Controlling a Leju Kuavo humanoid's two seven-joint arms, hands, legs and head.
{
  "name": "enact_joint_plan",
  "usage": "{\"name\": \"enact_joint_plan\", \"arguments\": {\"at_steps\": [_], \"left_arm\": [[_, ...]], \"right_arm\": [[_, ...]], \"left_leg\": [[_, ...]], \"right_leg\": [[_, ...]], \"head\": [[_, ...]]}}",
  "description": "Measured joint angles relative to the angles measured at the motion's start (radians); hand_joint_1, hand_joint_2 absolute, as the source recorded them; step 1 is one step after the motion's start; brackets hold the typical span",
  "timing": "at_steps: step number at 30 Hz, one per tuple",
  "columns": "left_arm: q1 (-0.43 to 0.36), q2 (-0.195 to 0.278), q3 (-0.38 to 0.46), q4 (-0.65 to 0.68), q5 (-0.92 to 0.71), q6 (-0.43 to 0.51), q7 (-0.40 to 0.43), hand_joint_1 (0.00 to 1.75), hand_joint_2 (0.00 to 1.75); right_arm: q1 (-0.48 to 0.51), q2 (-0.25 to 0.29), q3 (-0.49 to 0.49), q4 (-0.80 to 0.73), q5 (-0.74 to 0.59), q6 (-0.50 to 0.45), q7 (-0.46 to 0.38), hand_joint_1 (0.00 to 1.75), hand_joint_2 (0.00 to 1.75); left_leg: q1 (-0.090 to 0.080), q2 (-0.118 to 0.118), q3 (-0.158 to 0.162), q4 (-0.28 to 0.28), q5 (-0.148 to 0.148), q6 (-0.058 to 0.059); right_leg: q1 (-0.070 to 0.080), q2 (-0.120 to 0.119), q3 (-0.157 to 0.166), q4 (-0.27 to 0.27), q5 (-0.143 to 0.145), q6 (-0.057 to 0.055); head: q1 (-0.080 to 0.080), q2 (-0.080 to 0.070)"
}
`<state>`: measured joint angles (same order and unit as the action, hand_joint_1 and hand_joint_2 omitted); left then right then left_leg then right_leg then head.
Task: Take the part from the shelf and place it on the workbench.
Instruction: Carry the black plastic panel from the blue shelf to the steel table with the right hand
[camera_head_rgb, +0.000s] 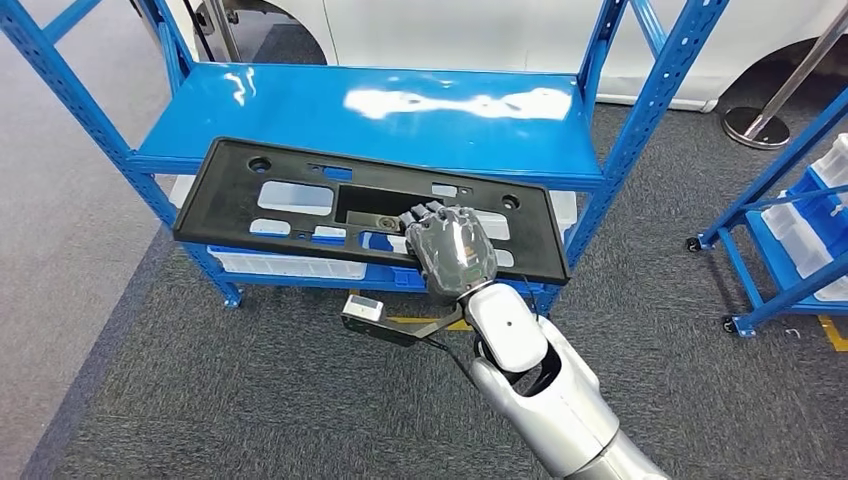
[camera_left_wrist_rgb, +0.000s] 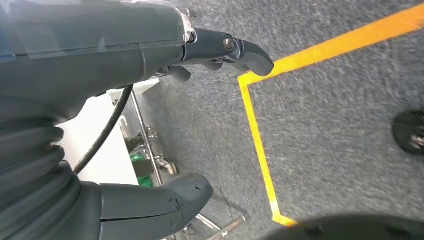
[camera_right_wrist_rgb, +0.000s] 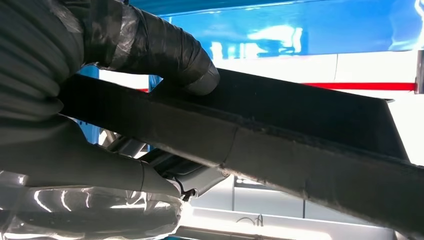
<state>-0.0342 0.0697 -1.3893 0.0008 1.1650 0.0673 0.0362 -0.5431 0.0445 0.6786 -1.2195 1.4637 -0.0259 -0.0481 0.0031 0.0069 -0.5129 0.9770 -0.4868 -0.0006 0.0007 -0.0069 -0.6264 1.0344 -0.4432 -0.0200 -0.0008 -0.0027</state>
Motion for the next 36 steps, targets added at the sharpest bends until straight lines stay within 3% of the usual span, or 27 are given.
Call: {"name": "enact_joint_plan", "arguments": {"at_steps": [2,4,8,12,14,16,17,18,19,20,22,24,25,27,29,31,33,34,36], "left_arm": [[0.001,-0.002,0.000,0.000,0.001,-0.001,0.001,0.00,1.75],[0.001,-0.002,-0.001,0.000,0.002,-0.002,0.002,0.00,1.75],[0.002,-0.002,-0.004,0.000,-0.001,-0.005,0.003,0.00,1.75],[0.003,0.002,-0.008,0.001,-0.009,-0.010,0.002,0.00,1.75],[0.001,0.002,-0.008,0.001,-0.011,-0.012,0.002,0.00,1.75],[0.002,0.002,-0.008,0.001,-0.013,-0.013,0.001,0.00,1.75],[0.003,0.002,-0.008,0.001,-0.013,-0.013,0.000,0.00,1.75],[0.003,0.002,-0.008,0.001,-0.013,-0.012,0.000,0.00,1.75],[0.004,0.002,-0.009,0.001,-0.013,-0.011,0.000,0.00,1.75],[0.004,0.001,-0.009,0.001,-0.014,-0.010,0.001,0.00,1.75],[0.004,0.001,-0.009,0.001,-0.016,-0.009,0.003,0.00,1.75],[0.002,0.001,-0.009,0.001,-0.014,-0.008,0.004,0.00,1.75],[0.002,0.001,-0.009,0.001,-0.013,-0.008,0.005,0.00,1.75],[0.005,0.001,-0.009,0.001,-0.014,-0.011,0.009,0.00,1.75],[0.006,0.001,-0.009,0.001,-0.015,-0.016,0.013,0.00,1.75],[0.003,0.002,-0.010,0.001,-0.015,-0.018,0.015,0.00,1.75],[0.003,0.003,-0.010,0.001,-0.015,-0.019,0.015,0.00,1.75],[0.004,0.004,-0.010,0.001,-0.015,-0.019,0.015,0.00,1.75],[0.006,0.005,-0.010,0.001,-0.015,-0.019,0.015,0.00,1.75]], "right_arm": [[-0.001,0.000,0.000,0.001,-0.002,0.003,0.000,1.75,1.75],[-0.001,0.000,0.000,0.001,-0.005,0.005,0.000,1.75,1.75],[0.003,0.001,0.001,0.002,-0.006,0.006,0.000,1.75,1.75],[0.006,0.007,0.006,0.003,-0.005,0.006,0.004,1.75,1.75],[0.005,0.008,0.007,0.002,-0.005,0.006,0.005,1.75,1.75],[0.005,0.008,0.008,0.005,-0.007,0.010,0.004,1.75,1.75],[0.006,0.007,0.009,0.006,-0.009,0.013,0.004,1.75,1.75],[0.008,0.006,0.010,0.008,-0.011,0.016,0.003,1.75,1.75],[0.011,0.003,0.011,0.007,-0.013,0.019,0.003,1.75,1.75],[0.014,-0.001,0.012,0.004,-0.016,0.021,0.002,1.75,1.75],[0.020,-0.011,0.013,-0.008,-0.023,0.024,0.001,1.75,1.75],[0.024,-0.017,0.017,-0.019,-0.029,0.028,-0.001,1.75,1.75],[0.026,-0.018,0.021,-0.022,-0.030,0.030,0.000,1.75,1.75],[0.029,-0.016,0.028,-0.023,-0.031,0.033,0.002,1.75,1.75],[0.028,-0.009,0.033,-0.024,-0.031,0.034,0.003,1.75,1.75],[0.028,-0.005,0.039,-0.023,-0.032,0.034,0.003,1.75,1.75],[0.031,-0.005,0.044,-0.023,-0.033,0.035,0.003,1.75,1.75],[0.031,-0.005,0.046,-0.022,-0.033,0.035,0.003,1.75,1.75],[0.031,-0.004,0.048,-0.023,-0.033,0.036,0.003,1.75,1.75]], "left_leg": [[-0.005,-0.001,-0.010,0.007,-0.001,0.000],[-0.006,-0.001,-0.014,0.011,0.002,0.004],[-0.008,-0.001,-0.016,0.014,0.004,0.007],[-0.007,-0.005,-0.016,0.003,0.019,0.024],[0.001,-0.010,-0.011,-0.014,0.033,0.034],[0.003,-0.017,-0.015,-0.015,0.037,0.037],[0.003,-0.023,-0.019,-0.013,0.037,0.037],[0.004,-0.030,-0.021,-0.009,0.037,0.036],[0.005,-0.039,-0.023,-0.005,0.036,0.034],[0.007,-0.049,-0.025,0.001,0.033,0.031],[0.010,-0.070,-0.033,0.018,0.025,0.018],[0.012,-0.089,-0.050,0.034,0.019,0.000],[0.015,-0.098,-0.057,0.037,0.019,-0.008],[0.021,-0.109,-0.065,0.038,0.021,-0.023],[0.020,-0.073,-0.086,0.081,-0.009,-0.033],[0.019,-0.026,-0.139,0.199,-0.076,-0.041],[0.019,-0.014,-0.188,0.307,-0.117,-0.044],[0.019,-0.012,-0.189,0.313,-0.110,-0.042],[0.016,0.005,-0.130,0.207,-0.048,-0.033]], "right_leg": [[-0.001,0.001,-0.001,-0.006,0.021,-0.005],[-0.003,0.002,-0.004,-0.007,0.027,0.007],[-0.005,0.002,-0.005,-0.009,0.031,0.010],[-0.011,-0.003,-0.003,-0.018,0.035,0.028],[-0.010,-0.001,-0.022,0.027,-0.005,0.032],[-0.013,0.003,-0.075,0.156,-0.079,0.035],[-0.015,0.003,-0.101,0.223,-0.106,0.037],[-0.017,0.003,-0.115,0.260,-0.114,0.038],[-0.020,0.004,-0.109,0.256,-0.102,0.039],[-0.022,0.007,-0.084,0.215,-0.075,0.040],[-0.031,0.044,-0.014,0.088,-0.029,0.040],[-0.034,0.082,0.015,0.026,-0.024,0.037],[-0.032,0.087,0.014,0.026,-0.029,0.033],[-0.029,0.066,0.013,0.023,-0.028,0.021],[-0.030,0.042,0.015,0.016,-0.025,0.007],[-0.026,0.014,0.016,0.014,-0.025,-0.001],[-0.020,-0.015,0.014,0.015,-0.026,-0.004],[-0.018,-0.028,0.014,0.016,-0.027,-0.005],[-0.014,-0.052,0.016,0.016,-0.028,-0.006]], "head": [[0.000,0.000],[0.000,0.000],[0.000,0.000],[0.000,0.000],[0.000,0.000],[0.000,0.000],[0.000,0.000],[0.000,0.000],[0.000,0.000],[0.000,0.000],[0.000,0.000],[0.000,0.000],[0.000,0.000],[-0.001,0.000],[-0.001,0.000],[-0.002,0.000],[-0.002,0.000],[-0.002,0.000],[-0.002,0.000]]}}
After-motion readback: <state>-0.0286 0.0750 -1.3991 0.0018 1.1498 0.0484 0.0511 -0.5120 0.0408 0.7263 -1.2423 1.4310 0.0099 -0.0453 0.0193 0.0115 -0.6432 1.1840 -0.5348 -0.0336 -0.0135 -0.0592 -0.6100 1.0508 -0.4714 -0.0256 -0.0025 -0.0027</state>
